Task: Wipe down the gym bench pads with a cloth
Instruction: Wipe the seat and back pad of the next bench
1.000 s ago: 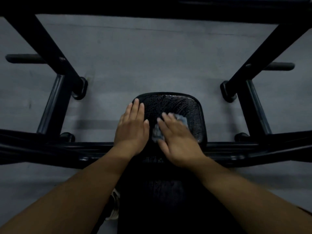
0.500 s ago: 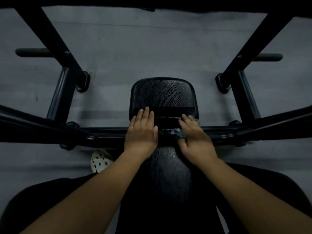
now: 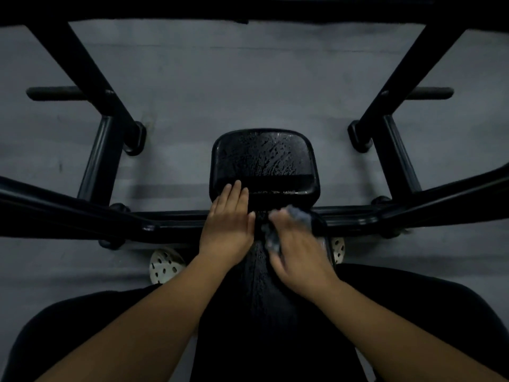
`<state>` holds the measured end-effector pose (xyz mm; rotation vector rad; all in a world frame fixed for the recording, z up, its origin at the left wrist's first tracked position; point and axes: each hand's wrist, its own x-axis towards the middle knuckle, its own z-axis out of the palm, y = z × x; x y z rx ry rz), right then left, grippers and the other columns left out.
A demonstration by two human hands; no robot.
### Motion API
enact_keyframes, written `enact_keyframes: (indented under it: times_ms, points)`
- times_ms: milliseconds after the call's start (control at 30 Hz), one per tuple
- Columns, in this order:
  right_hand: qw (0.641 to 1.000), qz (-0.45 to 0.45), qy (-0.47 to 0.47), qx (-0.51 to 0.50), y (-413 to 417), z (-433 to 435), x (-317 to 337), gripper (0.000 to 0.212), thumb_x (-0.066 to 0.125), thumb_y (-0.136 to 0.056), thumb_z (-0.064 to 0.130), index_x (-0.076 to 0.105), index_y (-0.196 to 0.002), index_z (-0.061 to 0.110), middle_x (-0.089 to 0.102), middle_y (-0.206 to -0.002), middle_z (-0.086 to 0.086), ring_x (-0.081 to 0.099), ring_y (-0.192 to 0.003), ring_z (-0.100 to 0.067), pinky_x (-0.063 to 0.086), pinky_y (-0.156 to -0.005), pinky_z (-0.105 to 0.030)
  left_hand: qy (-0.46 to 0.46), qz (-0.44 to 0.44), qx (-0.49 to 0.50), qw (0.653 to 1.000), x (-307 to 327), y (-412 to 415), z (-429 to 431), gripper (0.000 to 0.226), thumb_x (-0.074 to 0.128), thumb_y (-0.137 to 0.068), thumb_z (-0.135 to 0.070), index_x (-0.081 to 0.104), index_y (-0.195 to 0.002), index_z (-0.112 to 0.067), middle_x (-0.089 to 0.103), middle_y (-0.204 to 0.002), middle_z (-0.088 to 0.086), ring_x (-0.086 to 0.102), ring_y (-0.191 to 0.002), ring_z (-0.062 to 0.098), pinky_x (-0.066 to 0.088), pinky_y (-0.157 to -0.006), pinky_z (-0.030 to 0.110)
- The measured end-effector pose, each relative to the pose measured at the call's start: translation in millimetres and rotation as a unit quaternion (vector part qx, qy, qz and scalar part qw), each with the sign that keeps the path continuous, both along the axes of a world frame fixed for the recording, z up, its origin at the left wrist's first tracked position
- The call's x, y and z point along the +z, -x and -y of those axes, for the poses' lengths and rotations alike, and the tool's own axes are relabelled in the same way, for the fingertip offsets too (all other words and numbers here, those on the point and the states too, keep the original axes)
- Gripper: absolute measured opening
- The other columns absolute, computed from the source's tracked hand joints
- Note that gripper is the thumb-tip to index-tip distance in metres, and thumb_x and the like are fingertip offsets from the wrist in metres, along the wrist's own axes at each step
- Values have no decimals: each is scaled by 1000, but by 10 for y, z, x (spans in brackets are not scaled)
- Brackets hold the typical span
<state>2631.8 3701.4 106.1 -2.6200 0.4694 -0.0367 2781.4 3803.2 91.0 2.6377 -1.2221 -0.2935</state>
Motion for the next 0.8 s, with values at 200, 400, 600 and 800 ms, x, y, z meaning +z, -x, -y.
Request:
enact_keyframes:
  times_ms: [200, 400, 600, 800]
  points:
    - [942, 80, -280, -168, -905, 750, 456, 26, 49, -91, 12, 56, -115, 20, 64, -99, -10, 62, -82, -24, 51, -71, -30, 52, 8, 21, 998, -66, -113, 79, 66, 25, -96, -43, 46, -147, -7, 35, -159, 11, 30, -149, 27, 27, -121, 46]
    - [948, 68, -100, -296, -1266, 1174, 499, 42, 51, -85, 5, 58, -126, 14, 58, -125, -15, 56, -115, -31, 45, -100, -38, 69, 26, 25, 997, -76, -82, 66, 61, 30, -97, -41, 49, -144, -8, 39, -157, 9, 31, -148, 26, 27, -121, 44]
    - [995, 60, 63, -55, -1248, 239, 63, 49, 40, -98, 35, 53, -141, 14, 49, -146, -15, 41, -138, -33, 32, -115, -43, 108, 9, 44, 993, -174, -179, 76, 62, 33, -90, -29, 47, -144, -2, 41, -154, 16, 37, -144, 30, 35, -116, 47]
    - [982, -28, 174, -69, -1580, 962, -195, 52, 38, -101, 33, 38, -149, 12, 40, -153, -13, 37, -140, -34, 31, -114, -45, 101, 77, 60, 990, -231, -244, 127, 58, 34, -93, -25, 50, -143, -1, 39, -156, 16, 36, -145, 29, 33, -117, 46]
